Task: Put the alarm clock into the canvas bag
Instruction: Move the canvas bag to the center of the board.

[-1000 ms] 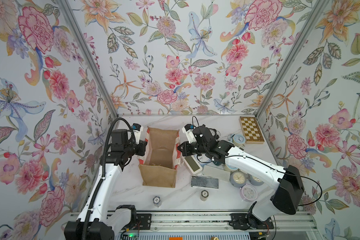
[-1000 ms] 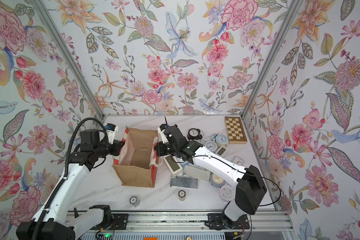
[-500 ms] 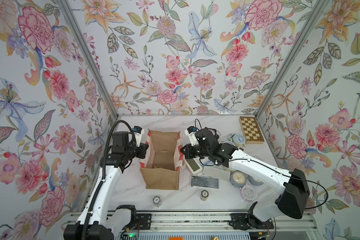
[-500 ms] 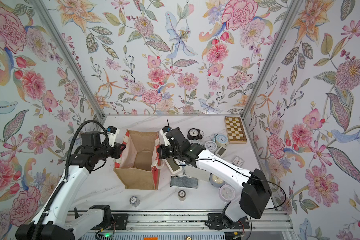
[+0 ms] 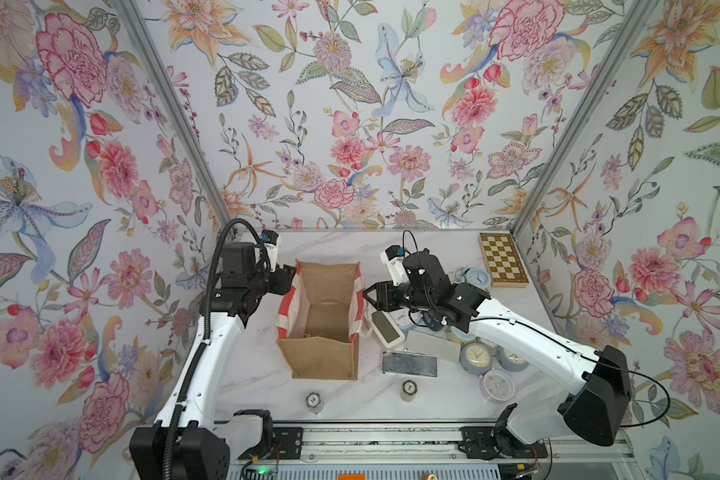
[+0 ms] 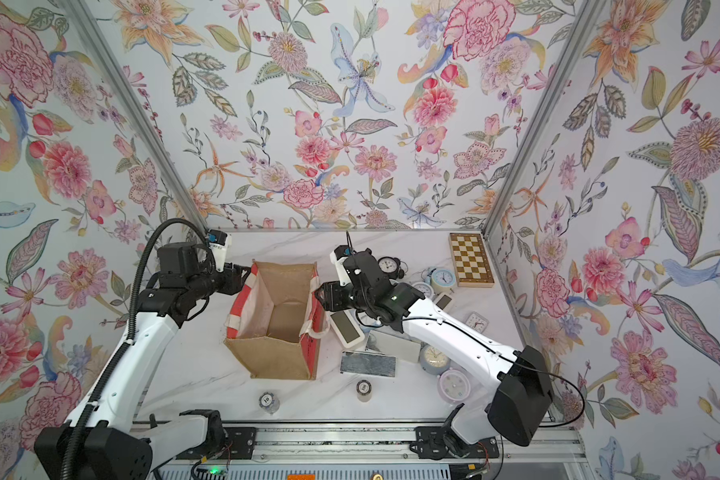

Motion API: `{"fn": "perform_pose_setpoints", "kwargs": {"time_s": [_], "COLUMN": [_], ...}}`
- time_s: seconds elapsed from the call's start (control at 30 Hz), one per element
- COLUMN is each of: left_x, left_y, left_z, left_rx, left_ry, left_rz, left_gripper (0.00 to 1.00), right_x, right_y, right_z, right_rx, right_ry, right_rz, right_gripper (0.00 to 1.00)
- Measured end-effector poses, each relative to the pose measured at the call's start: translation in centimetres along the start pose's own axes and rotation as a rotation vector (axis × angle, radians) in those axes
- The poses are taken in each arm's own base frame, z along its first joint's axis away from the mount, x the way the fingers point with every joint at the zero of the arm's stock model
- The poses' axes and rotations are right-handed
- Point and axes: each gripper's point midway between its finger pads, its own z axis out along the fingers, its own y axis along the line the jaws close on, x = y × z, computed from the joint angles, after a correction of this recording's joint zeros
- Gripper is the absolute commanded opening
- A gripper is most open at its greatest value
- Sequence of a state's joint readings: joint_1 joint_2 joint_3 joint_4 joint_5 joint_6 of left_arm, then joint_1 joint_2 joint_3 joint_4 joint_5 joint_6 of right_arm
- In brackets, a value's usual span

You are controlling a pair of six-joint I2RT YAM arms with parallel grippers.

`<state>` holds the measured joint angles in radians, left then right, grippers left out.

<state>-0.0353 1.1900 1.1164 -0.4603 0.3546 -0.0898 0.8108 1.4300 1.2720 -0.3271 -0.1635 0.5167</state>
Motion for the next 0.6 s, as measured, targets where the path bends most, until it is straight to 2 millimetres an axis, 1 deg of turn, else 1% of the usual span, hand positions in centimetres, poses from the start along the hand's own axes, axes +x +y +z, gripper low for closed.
{"fn": "perform_pose_setpoints", "kwargs": {"time_s": [0.07,0.17,0.27,0.33,0.37,0.43,0.5,0.6], "left_x": [0.1,0.2,-0.1,-0.2,-0.2,-0.3,-0.6,-1.0], "left_y": [0.2,0.2,-0.1,-0.2,-0.2,-0.3,-0.4,-0.4], "left_z": [1.1,2.4,3.0,3.1,3.2,3.3,3.3,3.5], "left_rx": [0.005,0.026,0.049,0.059,0.059,0.065,0.073,0.077], "left_ry": [0.007,0.012,-0.011,-0.023,-0.028,-0.037,-0.052,-0.067], "left_rz": [0.003,0.01,0.016,0.021,0.023,0.027,0.027,0.024], "left_gripper": [0.52,0.46,0.31,0.22,0.16,0.07,0.04,0.03], "right_x": [-1.0,-2.0,-2.4,-2.4,-2.2,-1.8,-1.2,0.0], "right_y": [-0.3,-0.9,-1.6,-2.0,-2.0,-2.0,-2.1,-2.4], "right_z": [-1.4,-2.9,-3.5,-3.4,-3.3,-2.8,-1.9,-0.3], "right_rx": [0.005,0.019,0.036,0.044,0.043,0.033,0.025,0.019], "right_ry": [-0.04,-0.084,-0.098,-0.094,-0.085,-0.064,-0.034,0.02], "right_rz": [-0.004,-0.006,-0.005,-0.007,-0.007,-0.003,0.008,0.034], "right_gripper": [0.58,0.58,0.56,0.53,0.53,0.52,0.52,0.53]}}
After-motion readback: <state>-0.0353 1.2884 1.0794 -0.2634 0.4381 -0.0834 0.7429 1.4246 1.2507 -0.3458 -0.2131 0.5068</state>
